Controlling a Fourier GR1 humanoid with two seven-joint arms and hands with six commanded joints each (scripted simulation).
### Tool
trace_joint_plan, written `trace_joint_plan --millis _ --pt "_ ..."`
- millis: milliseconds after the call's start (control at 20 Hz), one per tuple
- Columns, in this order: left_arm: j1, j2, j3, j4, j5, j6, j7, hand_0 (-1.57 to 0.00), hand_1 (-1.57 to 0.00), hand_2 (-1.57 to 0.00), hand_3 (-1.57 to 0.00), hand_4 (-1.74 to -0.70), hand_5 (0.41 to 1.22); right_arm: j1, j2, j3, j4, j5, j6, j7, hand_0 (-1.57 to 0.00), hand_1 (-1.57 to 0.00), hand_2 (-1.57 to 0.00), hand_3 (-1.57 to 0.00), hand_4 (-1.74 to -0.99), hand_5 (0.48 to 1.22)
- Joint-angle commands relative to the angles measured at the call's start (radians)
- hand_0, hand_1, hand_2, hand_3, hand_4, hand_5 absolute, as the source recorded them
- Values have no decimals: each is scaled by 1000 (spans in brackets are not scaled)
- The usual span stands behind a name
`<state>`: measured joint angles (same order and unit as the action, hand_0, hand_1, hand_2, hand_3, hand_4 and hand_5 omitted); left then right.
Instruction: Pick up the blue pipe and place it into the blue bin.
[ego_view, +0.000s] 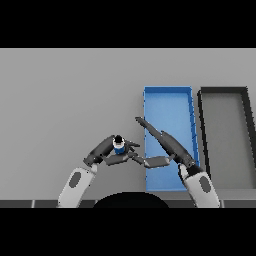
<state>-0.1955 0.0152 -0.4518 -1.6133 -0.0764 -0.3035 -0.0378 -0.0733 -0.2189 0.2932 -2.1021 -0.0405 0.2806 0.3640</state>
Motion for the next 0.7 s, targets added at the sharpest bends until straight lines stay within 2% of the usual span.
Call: trace_joint_plan --millis 0,200,350,500,650 --pt "-2 -2 10 -2 7 -4 -3 -1571 -1571 -1571 -1571 -1467 1221 -36 9 17 -9 -13 6 36 1 -1 -42 1 -1302 559" --pt "1 -9 28 13 -4 -33 -34 -1571 -1571 -1571 -1571 -1464 1221 -151 40 72 6 -52 38 84 1 0 -46 1 -1268 555" --pt "-2 -23 41 15 18 -73 -5 -1571 -1571 -1571 -1571 -1467 1221 -238 59 101 22 -48 41 134 -3 -10 -59 1 -1232 545" --pt "9 -40 53 13 -3 -71 3 -1571 -1571 -1571 -1571 -1470 1221 -325 77 104 79 -57 54 190 -16 -25 -77 1 -1196 526" --pt "-2 -51 67 14 -26 -79 6 -1571 -1571 -1571 -1571 -1467 1221 -378 93 102 132 -67 74 200 -34 -55 -110 -7 -1192 507"
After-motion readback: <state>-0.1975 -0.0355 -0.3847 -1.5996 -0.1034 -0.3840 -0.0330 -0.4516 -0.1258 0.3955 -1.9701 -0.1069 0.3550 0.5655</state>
